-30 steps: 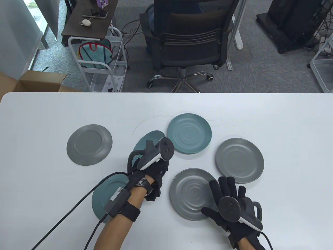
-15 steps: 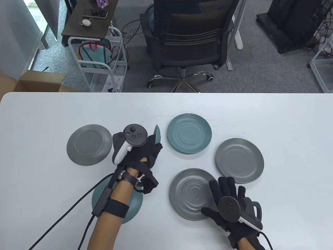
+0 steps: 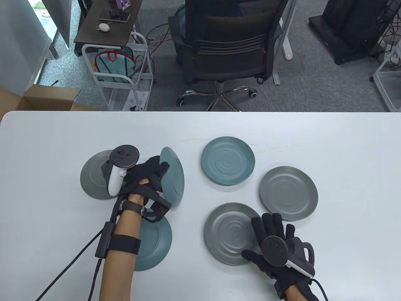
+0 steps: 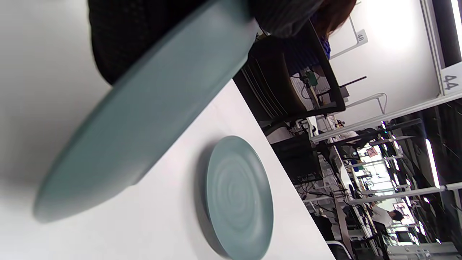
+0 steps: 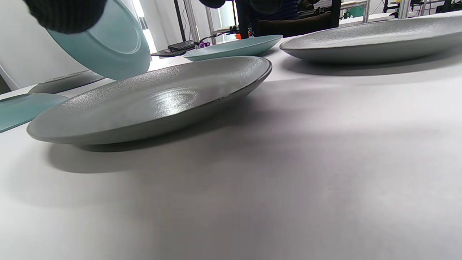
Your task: Flip plate to back facing up
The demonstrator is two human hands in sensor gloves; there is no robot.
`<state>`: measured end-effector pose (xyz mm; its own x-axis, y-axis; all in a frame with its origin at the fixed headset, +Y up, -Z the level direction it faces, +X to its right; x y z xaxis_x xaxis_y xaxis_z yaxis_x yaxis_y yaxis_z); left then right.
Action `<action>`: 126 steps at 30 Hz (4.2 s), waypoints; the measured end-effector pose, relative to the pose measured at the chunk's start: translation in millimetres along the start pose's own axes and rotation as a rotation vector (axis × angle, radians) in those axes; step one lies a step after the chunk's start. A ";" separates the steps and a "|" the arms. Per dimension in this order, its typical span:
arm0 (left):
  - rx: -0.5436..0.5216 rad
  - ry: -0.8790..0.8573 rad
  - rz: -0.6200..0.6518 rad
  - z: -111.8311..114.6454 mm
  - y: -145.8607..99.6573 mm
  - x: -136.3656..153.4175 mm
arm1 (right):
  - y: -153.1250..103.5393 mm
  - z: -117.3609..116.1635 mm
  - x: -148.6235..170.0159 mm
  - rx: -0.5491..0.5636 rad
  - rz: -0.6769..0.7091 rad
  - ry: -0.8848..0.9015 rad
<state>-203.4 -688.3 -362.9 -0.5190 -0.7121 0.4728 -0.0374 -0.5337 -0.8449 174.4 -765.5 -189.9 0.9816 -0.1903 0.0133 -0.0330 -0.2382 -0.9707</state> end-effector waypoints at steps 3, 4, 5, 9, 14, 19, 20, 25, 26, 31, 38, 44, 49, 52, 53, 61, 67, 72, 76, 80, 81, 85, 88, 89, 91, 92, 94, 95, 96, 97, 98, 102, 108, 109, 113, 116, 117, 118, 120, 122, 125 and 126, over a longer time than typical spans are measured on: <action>-0.017 -0.016 -0.035 -8.8 4.6 10.6 | 0.3 -0.2 -0.4 -0.002 0.000 -0.004; -0.022 -0.017 -0.045 -10.9 6.1 14.0 | 0.4 -0.4 -0.7 -0.003 0.000 -0.006; -0.030 -0.016 -0.061 -13.1 8.6 18.9 | 0.4 -0.6 -0.9 -0.004 0.000 -0.007; -0.035 -0.010 -0.117 -16.0 18.8 36.7 | 0.5 -0.9 -1.5 -0.007 -0.002 -0.012; -0.045 0.030 -0.181 -15.6 32.3 55.2 | 0.5 -1.2 -2.4 -0.008 -0.004 -0.019; -0.067 0.092 -0.240 -13.7 46.0 70.7 | 0.7 -1.6 -3.1 -0.011 -0.007 -0.025; -0.068 0.093 -0.246 -13.1 47.8 72.4 | 0.7 -1.6 -3.2 -0.012 -0.007 -0.025; -0.078 0.126 -0.284 -9.0 58.3 82.0 | 0.7 -1.9 -4.0 -0.012 -0.008 -0.030; -0.083 0.135 -0.289 -8.6 59.3 83.0 | 0.7 -2.0 -4.0 -0.013 -0.008 -0.031; -0.095 0.168 -0.320 -5.4 65.0 88.4 | 0.8 -2.0 -4.6 -0.010 -0.008 -0.033; -0.110 0.221 -0.346 -3.2 67.8 89.2 | 0.7 -2.5 -5.5 -0.013 -0.007 -0.036; -0.136 0.269 -0.362 -1.1 68.1 88.2 | 0.7 -2.9 -5.9 -0.014 -0.005 -0.037; -0.159 0.320 -0.373 0.9 68.0 86.4 | 0.5 -3.0 -6.4 -0.014 -0.004 -0.039; -0.169 0.349 -0.381 1.6 67.5 84.7 | 0.4 -3.1 -6.5 -0.012 -0.003 -0.041; -0.172 0.354 -0.384 1.8 67.2 84.2 | 0.4 -3.2 -6.6 -0.013 -0.003 -0.041; -0.225 0.441 -0.399 4.7 66.0 79.7 | 0.4 -3.9 -7.5 -0.015 0.000 -0.046; -0.260 0.539 -0.409 6.5 64.0 74.2 | 0.3 -4.1 -8.1 -0.016 0.002 -0.047; -0.266 0.563 -0.411 7.7 63.5 73.1 | 0.1 -4.4 -8.5 -0.016 0.003 -0.048; -0.283 0.605 -0.405 6.3 60.6 71.4 | 0.0 -4.7 -9.0 -0.017 0.004 -0.052; -0.300 0.658 -0.362 6.0 50.7 64.2 | -0.2 -5.0 -9.8 -0.016 0.006 -0.058; -0.305 0.680 -0.347 6.4 47.7 61.8 | -0.3 -5.1 -9.9 -0.016 0.005 -0.058; -0.345 0.814 -0.242 12.1 26.7 49.6 | -0.5 -5.0 -10.1 -0.013 0.004 -0.064; -0.373 0.902 -0.165 19.1 8.1 46.0 | -0.5 -5.2 -10.4 -0.011 0.002 -0.069; -0.384 0.932 -0.138 21.6 1.3 45.8 | -0.5 -5.2 -10.5 -0.011 0.000 -0.069; -0.405 0.966 -0.092 26.6 -11.7 47.1 | -0.7 -4.9 -10.7 -0.008 -0.001 -0.069; -0.401 0.978 -0.065 29.8 -19.3 49.5 | -0.8 -5.1 -10.7 -0.007 -0.001 -0.071; -0.410 0.992 -0.030 34.6 -29.7 53.6 | -0.9 -5.2 -10.8 -0.007 0.000 -0.071; -0.408 1.008 -0.011 38.0 -35.7 57.6 | -1.0 -5.4 -11.0 -0.007 0.001 -0.071; -0.416 1.024 0.008 42.5 -42.5 63.2 | -1.1 -5.6 -11.2 -0.007 0.002 -0.073; -0.416 1.038 0.015 45.0 -45.5 66.7 | -1.2 -5.6 -11.4 -0.007 0.004 -0.074; -0.407 1.060 0.020 49.4 -50.4 73.9 | -1.3 -5.7 -11.6 -0.005 0.005 -0.075; -0.360 1.086 0.039 61.3 -62.9 98.5 | -1.6 -6.7 -11.9 -0.008 0.004 -0.079; -0.310 1.138 0.048 72.2 -78.9 128.6 | -1.9 -7.8 -12.1 -0.012 0.001 -0.086; -0.313 1.147 0.044 73.2 -80.9 131.2 | -1.8 -8.1 -12.1 -0.013 0.001 -0.087; -0.293 1.135 0.060 77.2 -86.6 140.0 | -1.9 -9.2 -12.3 -0.018 -0.001 -0.094; -0.299 1.134 0.058 75.7 -86.7 143.8 | -2.1 -9.4 -12.3 -0.018 -0.002 -0.099; -0.299 1.131 0.057 75.3 -86.1 145.6 | -2.1 -9.5 -12.3 -0.019 -0.003 -0.099; -0.296 1.134 0.054 74.8 -85.2 146.9 | -1.9 -9.7 -12.1 -0.020 -0.005 -0.099; -0.294 1.135 0.044 72.2 -84.2 148.7 | -1.8 -9.7 -12.1 -0.021 -0.007 -0.101; -0.307 1.124 0.048 68.5 -84.9 148.4 | -1.7 -9.8 -12.4 -0.019 -0.009 -0.105; -0.313 1.120 0.048 64.1 -86.0 148.7 | -1.2 -9.3 -12.8 -0.018 -0.015 -0.118; -0.313 1.113 0.049 62.7 -86.1 149.3 | -0.7 -9.0 -12.8 -0.015 -0.017 -0.118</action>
<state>-224.1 -777.2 -203.9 -0.9849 0.1497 0.0871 -0.1254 -0.2696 -0.9548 160.1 -771.4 -187.2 0.9973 -0.0728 0.0001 -0.0185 -0.2549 -0.9668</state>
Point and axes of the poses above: the tracker on the back of each hand, its own x axis roughly to the little-finger side, its own y axis roughly from the wrist to the fingertips, z = x × y, the point moved 4 cm from there along y, roughly from the wrist to the fingertips, and after that the axes turned 13 degrees about -z, right-handed, at the moved point
